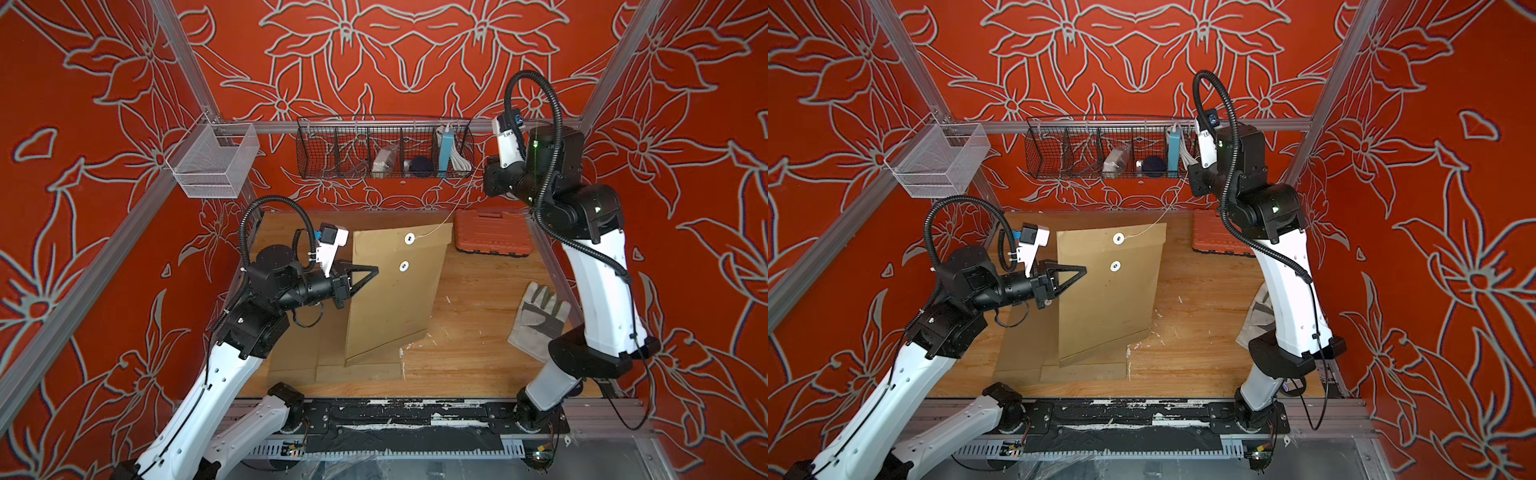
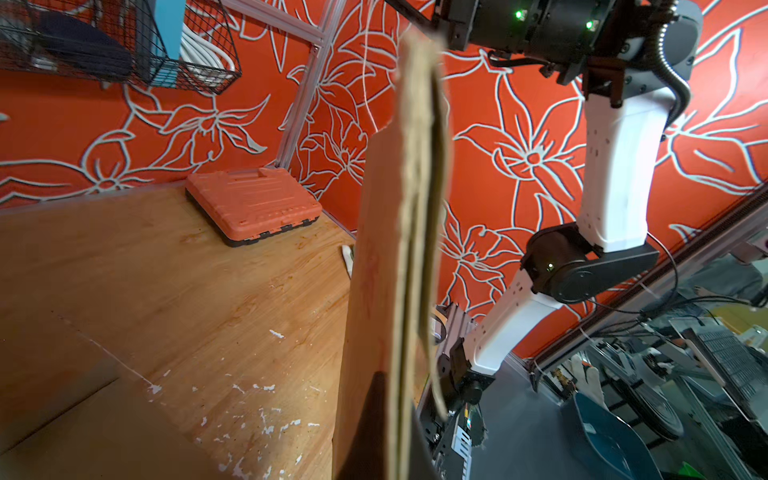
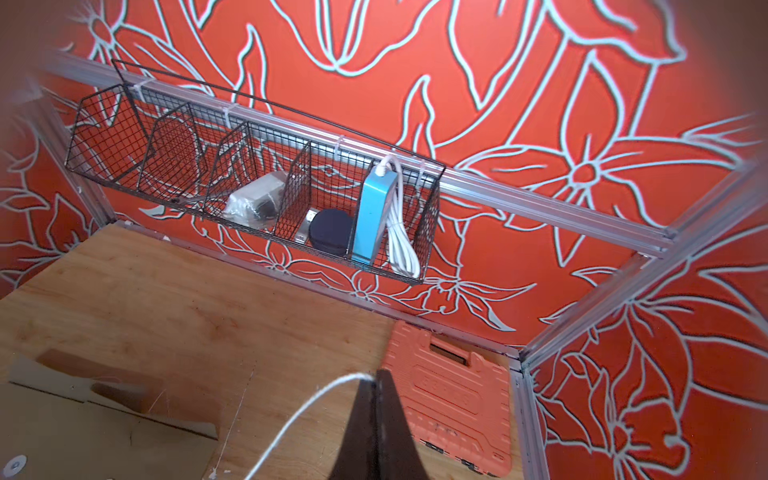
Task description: Open the file bag
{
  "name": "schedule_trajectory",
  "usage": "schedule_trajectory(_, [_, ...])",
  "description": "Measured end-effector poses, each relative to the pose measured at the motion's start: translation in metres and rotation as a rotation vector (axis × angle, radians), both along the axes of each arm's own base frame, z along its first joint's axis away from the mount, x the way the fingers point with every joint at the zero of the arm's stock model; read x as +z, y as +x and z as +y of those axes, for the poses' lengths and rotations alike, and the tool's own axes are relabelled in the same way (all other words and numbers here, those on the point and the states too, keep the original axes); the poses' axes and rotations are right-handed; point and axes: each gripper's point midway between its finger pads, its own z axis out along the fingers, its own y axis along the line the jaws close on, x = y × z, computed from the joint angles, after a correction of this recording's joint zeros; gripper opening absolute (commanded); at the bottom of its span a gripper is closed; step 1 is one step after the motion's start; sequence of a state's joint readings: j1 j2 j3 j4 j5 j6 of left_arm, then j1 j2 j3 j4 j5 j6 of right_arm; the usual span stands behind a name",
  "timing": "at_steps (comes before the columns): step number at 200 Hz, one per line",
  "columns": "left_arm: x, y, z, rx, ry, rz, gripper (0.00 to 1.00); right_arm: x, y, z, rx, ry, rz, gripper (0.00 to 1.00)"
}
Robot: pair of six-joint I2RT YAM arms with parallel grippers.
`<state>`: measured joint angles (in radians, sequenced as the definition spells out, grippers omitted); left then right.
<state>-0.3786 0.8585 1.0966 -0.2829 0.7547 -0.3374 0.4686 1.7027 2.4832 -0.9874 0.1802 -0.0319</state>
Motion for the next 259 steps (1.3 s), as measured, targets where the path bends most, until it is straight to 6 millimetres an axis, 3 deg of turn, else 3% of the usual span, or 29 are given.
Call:
schedule_trajectory(42, [0.000, -0.007, -0.004, -0.049, -0.006, 0.006, 0.00, -0.023, 0.022, 0.013, 0.012, -0.032, 0.048, 0.01])
schedule_trajectory(54, [0.001, -0.007, -0.004, -0.050, -0.006, 0.005, 0.00, -0.032, 0.029, 0.014, 0.007, -0.042, 0.071, 0.12])
schedule_trajectory(76, [0.003, -0.006, -0.003, -0.037, -0.004, 0.003, 0.00, -0.057, 0.042, 0.009, -0.026, -0.049, 0.146, 0.43])
schedule_trajectory(92, [0.007, -0.006, -0.001, -0.028, -0.004, -0.005, 0.00, -0.081, 0.052, -0.003, -0.058, -0.049, 0.229, 0.56])
schedule_trajectory(125, [0.020, -0.008, 0.001, -0.024, -0.014, -0.033, 0.00, -0.128, 0.065, -0.046, -0.146, 0.042, 0.408, 0.68])
schedule_trajectory(153, [0.035, -0.006, 0.005, -0.022, -0.036, -0.060, 0.00, -0.167, 0.059, -0.075, -0.202, 0.143, 0.533, 0.74])
schedule_trajectory(172, [0.044, 0.000, 0.009, -0.009, -0.048, -0.065, 0.00, -0.182, 0.050, -0.088, -0.213, 0.230, 0.568, 0.76])
schedule_trajectory(191, [0.056, 0.011, 0.011, 0.004, -0.055, -0.076, 0.00, -0.181, 0.037, -0.092, -0.177, 0.352, 0.542, 0.76])
schedule_trajectory(206, [0.067, 0.021, 0.011, 0.008, -0.058, -0.090, 0.00, -0.168, 0.022, -0.089, -0.108, 0.459, 0.474, 0.76])
schedule_trajectory(259, [0.095, 0.065, 0.007, 0.004, -0.063, -0.115, 0.00, -0.076, -0.040, -0.040, 0.320, 0.754, 0.138, 0.83])
